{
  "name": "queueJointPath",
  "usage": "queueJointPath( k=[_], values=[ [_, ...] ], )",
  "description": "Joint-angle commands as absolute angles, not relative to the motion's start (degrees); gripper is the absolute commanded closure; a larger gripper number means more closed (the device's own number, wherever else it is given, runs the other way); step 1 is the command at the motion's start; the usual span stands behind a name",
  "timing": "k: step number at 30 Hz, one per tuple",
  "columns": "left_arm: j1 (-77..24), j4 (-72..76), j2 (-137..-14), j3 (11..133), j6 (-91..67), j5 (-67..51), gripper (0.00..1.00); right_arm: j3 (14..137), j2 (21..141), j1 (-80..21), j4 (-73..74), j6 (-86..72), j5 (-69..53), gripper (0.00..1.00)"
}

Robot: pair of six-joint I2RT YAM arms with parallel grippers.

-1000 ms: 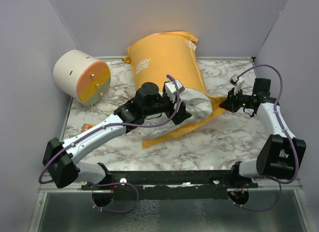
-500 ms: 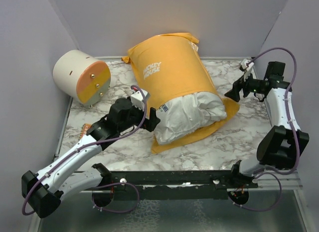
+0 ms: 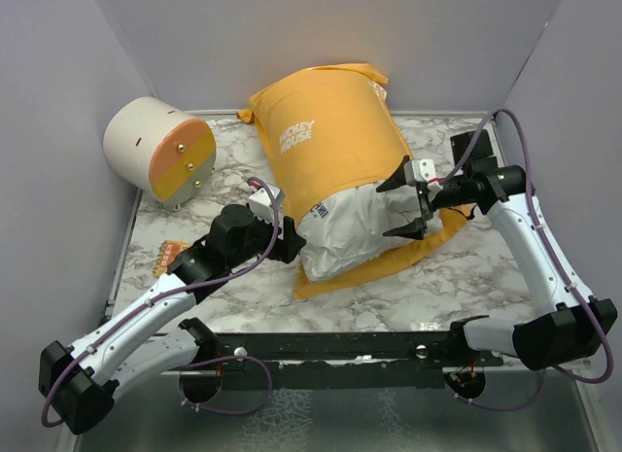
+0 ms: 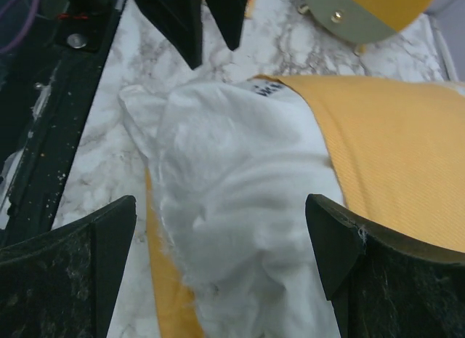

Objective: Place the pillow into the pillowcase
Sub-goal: Stuff the pillow into the pillowcase.

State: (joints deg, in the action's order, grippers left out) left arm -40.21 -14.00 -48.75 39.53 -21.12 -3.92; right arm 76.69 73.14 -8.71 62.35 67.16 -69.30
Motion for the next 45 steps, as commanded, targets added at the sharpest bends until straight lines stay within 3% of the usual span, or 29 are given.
queueJointPath(
  k=[1, 5, 12, 15, 19, 26, 32, 37, 45],
  values=[
    [-39.9, -10.3, -50.8, 42.0, -19.4, -1.3, 0.31, 74.6, 71.5, -18.0, 58.6, 69.0, -71.4, 0.01],
    [-39.9, -10.2, -55.5, 45.7, -17.2, 0.5, 0.35, 68.9, 71.3, -27.4, 46.7, 60.6, -62.6, 0.07],
    [-39.9, -7.3, -59.5, 49.3, -14.5, 1.7, 0.42, 59.8, 73.6, -28.6, 19.5, 40.9, -37.3, 0.30],
    [-39.9, -5.5, -60.1, 49.3, -13.1, 2.5, 0.44, 55.9, 75.0, -28.6, 14.9, 39.6, -28.7, 0.46],
    [-39.9, -1.5, -62.0, 48.8, -10.5, 2.4, 0.49, 53.7, 76.0, -28.6, 14.8, 38.6, -26.9, 0.54],
    [-40.6, 3.0, -64.2, 48.7, -8.6, -1.6, 0.46, 52.4, 75.1, -28.5, 12.8, 35.3, -27.7, 0.58],
    [-45.2, 7.2, -63.4, 44.8, -3.3, 9.1, 0.40, 53.1, 76.3, -27.3, 13.3, 33.5, -29.7, 0.61],
    [-46.2, 9.3, -62.5, 43.1, -1.5, 10.3, 0.32, 53.0, 76.6, -26.2, 13.5, 32.7, -30.7, 0.61],
    [-46.2, 8.6, -66.8, 44.0, 0.5, 17.9, 0.37, 53.4, 77.2, -25.4, 14.1, 32.5, -30.6, 0.62]
  ],
)
